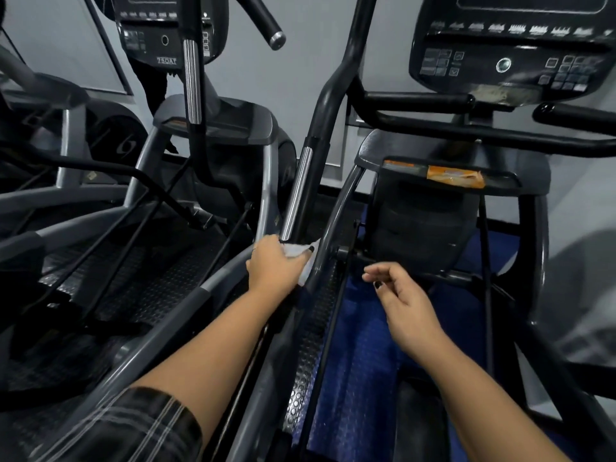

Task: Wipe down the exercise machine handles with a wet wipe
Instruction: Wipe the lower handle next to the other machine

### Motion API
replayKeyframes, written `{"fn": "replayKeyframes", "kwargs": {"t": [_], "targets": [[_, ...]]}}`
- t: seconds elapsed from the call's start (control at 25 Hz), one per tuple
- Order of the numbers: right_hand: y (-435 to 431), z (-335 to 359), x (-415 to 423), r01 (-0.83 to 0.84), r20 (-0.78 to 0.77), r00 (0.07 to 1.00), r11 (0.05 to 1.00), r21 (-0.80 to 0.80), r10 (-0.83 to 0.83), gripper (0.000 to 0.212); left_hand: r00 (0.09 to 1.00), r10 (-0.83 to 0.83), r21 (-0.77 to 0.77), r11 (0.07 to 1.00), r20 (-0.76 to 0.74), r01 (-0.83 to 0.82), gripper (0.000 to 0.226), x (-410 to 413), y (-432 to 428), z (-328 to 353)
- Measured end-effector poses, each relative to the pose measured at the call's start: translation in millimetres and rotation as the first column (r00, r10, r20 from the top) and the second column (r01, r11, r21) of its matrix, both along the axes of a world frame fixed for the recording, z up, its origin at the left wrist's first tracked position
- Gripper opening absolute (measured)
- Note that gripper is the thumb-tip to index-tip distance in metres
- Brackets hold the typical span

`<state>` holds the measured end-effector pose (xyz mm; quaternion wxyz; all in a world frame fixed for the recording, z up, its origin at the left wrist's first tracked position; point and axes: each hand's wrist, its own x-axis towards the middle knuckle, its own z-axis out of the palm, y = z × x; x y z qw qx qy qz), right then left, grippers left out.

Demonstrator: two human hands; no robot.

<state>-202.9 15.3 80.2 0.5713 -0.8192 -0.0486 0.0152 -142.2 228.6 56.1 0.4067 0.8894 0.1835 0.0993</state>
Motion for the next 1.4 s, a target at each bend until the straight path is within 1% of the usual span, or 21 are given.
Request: {"fn": "replayKeyframes", "kwargs": {"t": [0.04,0.08,0.12,0.2,0.24,0.32,0.36,0.4,0.48,0.52,0.6,0.68,0.72,0.8,0.88,0.96,1.04,1.2,1.32,1.4], "targets": [[-2,-1,-3,-0.007,-0.011,1.000,1.000,0.000,0.007,0.037,1.000,-0.002,-0.252,0.968,-0.011,0.000,0.029,7,2,4],[-5,-2,-6,-0.012,-0.020,1.000,1.000,-0.003,0.012,0.037,0.999,-0.014,-0.362,0.932,-0.029,0.003,0.021,9,3,5],[-8,-3,-9,-0.020,-0.021,1.000,1.000,-0.006,0.020,0.037,0.999,-0.028,-0.342,0.939,-0.044,0.011,0.017,7,1,6],[-10,-8,-20,-0.027,-0.016,1.000,1.000,-0.005,0.027,0.038,0.999,-0.026,-0.216,0.976,-0.040,0.017,0.015,1,-1,4],[-11,-10,-25,-0.027,-0.015,1.000,1.000,0.002,0.028,0.038,1.000,-0.022,-0.182,0.983,-0.021,0.018,0.016,0,-1,4],[-15,-15,-37,-0.029,-0.003,1.000,0.999,0.017,0.029,0.039,0.999,-0.039,-0.146,0.988,-0.005,0.038,0.026,-6,0,-1],[-17,-17,-43,-0.034,0.012,0.999,0.999,0.025,0.034,0.039,1.000,-0.029,-0.096,0.995,0.000,0.029,0.034,-9,1,-4],[-19,-22,-47,-0.038,0.027,0.999,0.999,0.036,0.037,0.040,1.000,-0.012,-0.015,1.000,0.006,0.012,0.038,-15,1,-9],[-20,-36,-59,-0.033,0.053,0.998,0.998,0.062,0.029,0.042,0.999,0.008,0.160,0.987,0.038,-0.014,0.040,-30,-1,-23],[-19,-46,-67,-0.026,0.073,0.997,0.996,0.081,0.020,0.042,0.999,0.021,0.241,0.970,0.047,-0.032,0.041,-42,-3,-29],[-18,-68,-83,-0.055,0.063,0.997,0.995,0.089,0.050,0.042,0.996,0.078,0.392,0.918,-0.036,-0.057,0.045,-65,-5,-41],[-18,-91,-107,-0.085,0.032,0.996,0.993,0.079,0.083,0.039,0.985,0.131,0.591,0.805,-0.111,-0.041,0.044,-86,-8,-54],[-18,-101,-120,-0.097,0.010,0.995,0.992,0.079,0.097,0.037,0.977,0.154,0.643,0.766,-0.145,-0.026,0.043,-93,-9,-56],[-21,-114,-143,-0.114,-0.003,0.993,0.990,0.086,0.114,0.034,0.952,0.214,0.696,0.718,-0.220,0.000,0.041,-99,-10,-54],[-31,-120,-154,-0.065,0.001,0.998,0.992,0.104,0.065,0.033,0.925,0.255,0.758,0.650,-0.281,0.051,0.043,-101,-16,-52],[-42,-122,-157,-0.005,0.000,1.000,0.994,0.111,0.005,0.034,0.915,0.283,0.804,0.591,-0.286,0.069,0.044,-103,-19,-55],[-51,-122,-160,0.011,-0.010,1.000,0.995,0.096,-0.010,0.034,0.920,0.295,0.803,0.594,-0.259,0.036,0.045,-97,-20,-57],[-59,-122,-161,0.011,-0.019,1.000,0.999,0.053,-0.010,0.032,0.939,0.309,0.712,0.693,-0.150,-0.114,0.049,-72,-28,-50],[-68,-123,-156,0.045,-0.024,0.999,0.997,0.062,-0.044,0.032,0.967,0.255,0.678,0.713,-0.013,-0.179,0.042,-51,-34,-31],[-71,-124,-151,0.059,-0.022,0.998,0.996,0.072,-0.057,0.034,0.977,0.212,0.622,0.760,0.036,-0.188,0.042,-35,-33,-14]]}}
